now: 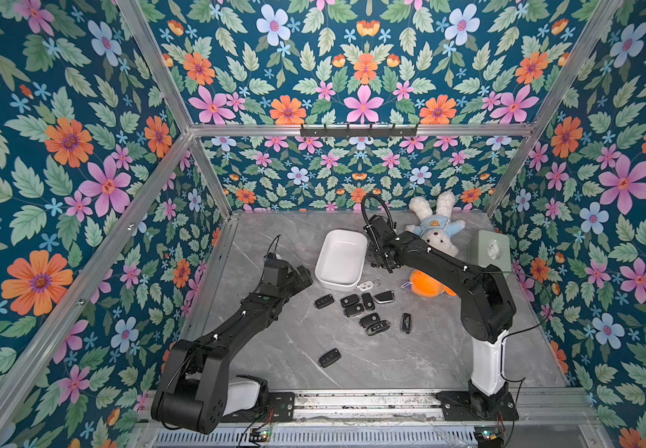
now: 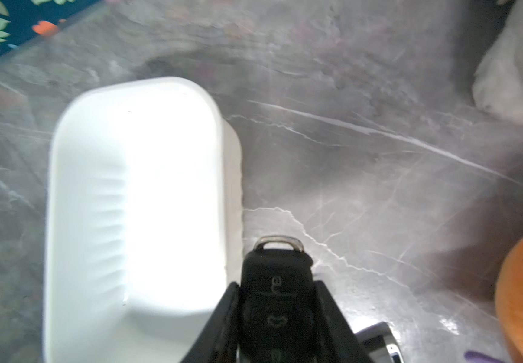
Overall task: Place the car key into the storage box
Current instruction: Place the car key in the storage box.
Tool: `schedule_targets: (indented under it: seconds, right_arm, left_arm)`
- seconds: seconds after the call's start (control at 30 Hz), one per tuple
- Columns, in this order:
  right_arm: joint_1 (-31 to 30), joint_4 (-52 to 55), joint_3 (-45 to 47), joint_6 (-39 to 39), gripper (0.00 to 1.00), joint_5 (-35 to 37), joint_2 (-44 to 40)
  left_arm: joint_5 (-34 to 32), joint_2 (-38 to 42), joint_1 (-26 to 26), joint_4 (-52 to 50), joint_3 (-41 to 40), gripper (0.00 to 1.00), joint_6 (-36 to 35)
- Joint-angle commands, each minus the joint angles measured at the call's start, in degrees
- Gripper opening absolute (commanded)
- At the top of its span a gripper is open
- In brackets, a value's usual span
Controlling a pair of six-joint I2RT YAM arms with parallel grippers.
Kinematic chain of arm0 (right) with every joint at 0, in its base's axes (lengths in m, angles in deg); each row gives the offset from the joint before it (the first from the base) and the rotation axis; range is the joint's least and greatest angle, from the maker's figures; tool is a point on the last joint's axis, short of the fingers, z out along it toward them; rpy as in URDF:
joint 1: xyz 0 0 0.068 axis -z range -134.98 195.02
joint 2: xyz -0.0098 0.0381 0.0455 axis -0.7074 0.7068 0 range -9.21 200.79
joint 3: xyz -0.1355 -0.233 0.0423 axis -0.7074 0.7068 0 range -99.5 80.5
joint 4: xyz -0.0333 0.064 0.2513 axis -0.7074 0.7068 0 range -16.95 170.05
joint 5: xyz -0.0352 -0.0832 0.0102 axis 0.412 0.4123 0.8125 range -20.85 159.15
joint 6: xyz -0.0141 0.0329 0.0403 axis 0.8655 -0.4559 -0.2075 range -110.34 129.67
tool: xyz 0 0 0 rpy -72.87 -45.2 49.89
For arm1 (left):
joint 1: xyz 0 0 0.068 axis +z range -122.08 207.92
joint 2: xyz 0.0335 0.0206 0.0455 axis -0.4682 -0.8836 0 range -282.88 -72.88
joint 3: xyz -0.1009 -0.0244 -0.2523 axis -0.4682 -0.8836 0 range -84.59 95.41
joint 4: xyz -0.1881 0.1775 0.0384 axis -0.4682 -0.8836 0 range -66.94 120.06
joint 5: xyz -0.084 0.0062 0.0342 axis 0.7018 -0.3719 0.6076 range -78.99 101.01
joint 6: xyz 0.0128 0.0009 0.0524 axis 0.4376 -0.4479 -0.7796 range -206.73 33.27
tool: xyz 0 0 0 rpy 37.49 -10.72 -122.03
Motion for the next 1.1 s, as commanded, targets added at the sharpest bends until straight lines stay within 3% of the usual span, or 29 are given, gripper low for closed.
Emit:
schedule_targets:
  seconds: [0.0, 0.43, 1.07]
  right_arm:
    - [-2.0, 2.4, -5.0, 0.5, 0.37, 1.7, 2.4]
    - [-7.3, 7.0, -23.7, -2.0, 0.39, -0.3, 17.7]
    - [-7.9, 6.3, -16.6, -4.5, 0.40, 0.8, 20.7]
  left_arm:
    - [1.3, 1.0, 0.7, 1.8, -1.0, 1.00, -0.3]
    - [2.5, 3.5, 2.0, 1.6, -3.3, 1.00, -0.6]
    - [3.8, 2.5, 2.4, 2.1, -3.2, 1.00, -0.2]
